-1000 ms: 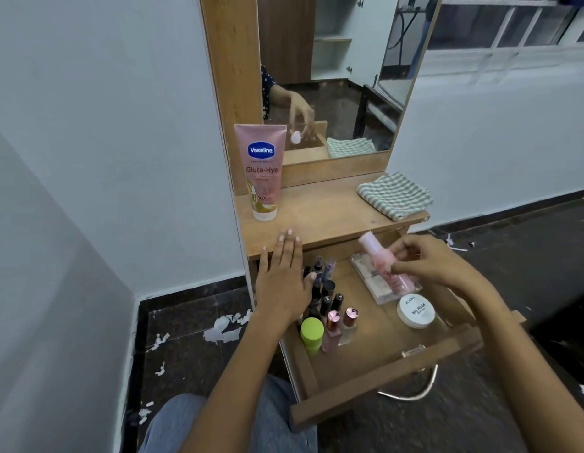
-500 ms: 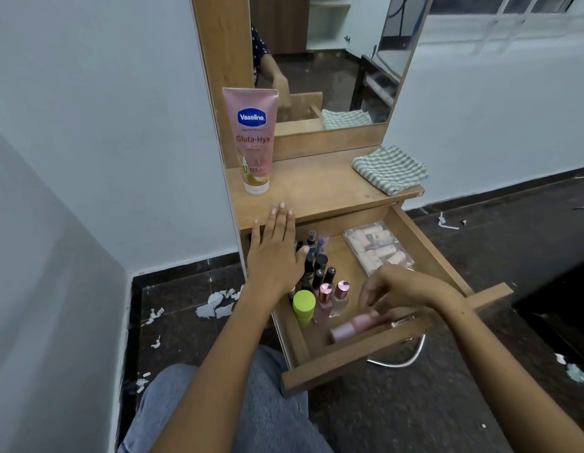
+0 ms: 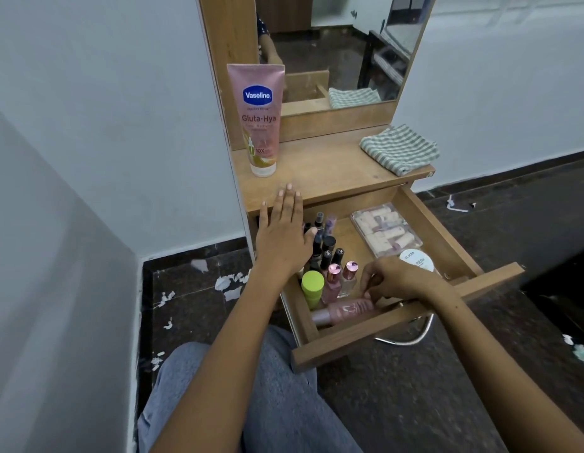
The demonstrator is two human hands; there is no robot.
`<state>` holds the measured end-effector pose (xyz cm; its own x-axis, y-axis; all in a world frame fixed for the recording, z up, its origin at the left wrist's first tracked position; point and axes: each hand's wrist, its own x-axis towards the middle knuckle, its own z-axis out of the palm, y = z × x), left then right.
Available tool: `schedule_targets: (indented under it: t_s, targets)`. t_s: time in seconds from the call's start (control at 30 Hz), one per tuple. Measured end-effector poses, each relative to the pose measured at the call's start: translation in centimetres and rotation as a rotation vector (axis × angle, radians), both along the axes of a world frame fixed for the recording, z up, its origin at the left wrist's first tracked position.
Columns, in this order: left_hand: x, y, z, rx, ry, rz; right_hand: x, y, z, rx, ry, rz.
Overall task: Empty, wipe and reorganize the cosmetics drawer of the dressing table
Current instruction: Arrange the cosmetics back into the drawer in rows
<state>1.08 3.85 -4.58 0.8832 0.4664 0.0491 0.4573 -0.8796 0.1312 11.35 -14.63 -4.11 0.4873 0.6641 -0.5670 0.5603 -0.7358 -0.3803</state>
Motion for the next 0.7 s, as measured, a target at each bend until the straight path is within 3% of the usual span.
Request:
schedule_targets:
  t_s: [0.1, 0.23, 0.33, 0.43, 0.7]
  targets:
    - [0.0, -0.1, 0.1, 0.0, 0.008, 0.002, 0.3, -0.2, 1.0, 0.031, 0.01, -0.06]
    - [-0.2, -0.1, 0.2, 0.005, -0.005, 0.002, -0.1, 0.7, 3.2, 0.168, -0.247, -0.077]
    - [-0.1, 0.0, 0.5, -0.021, 0.012, -0.009, -1.2, 3.3, 4.4, 0.496, -0.401, -0.165]
    - [-0.4, 0.6, 1.4, -0.04, -0.001, -0.017, -1.8, 6.6, 4.7, 0.822, -0.413, -0.265]
    - [-0.9, 2.9, 5.0, 0.184, -0.455, 0.064, -1.3, 13.5, 4.8, 1.098, -0.451, -0.306]
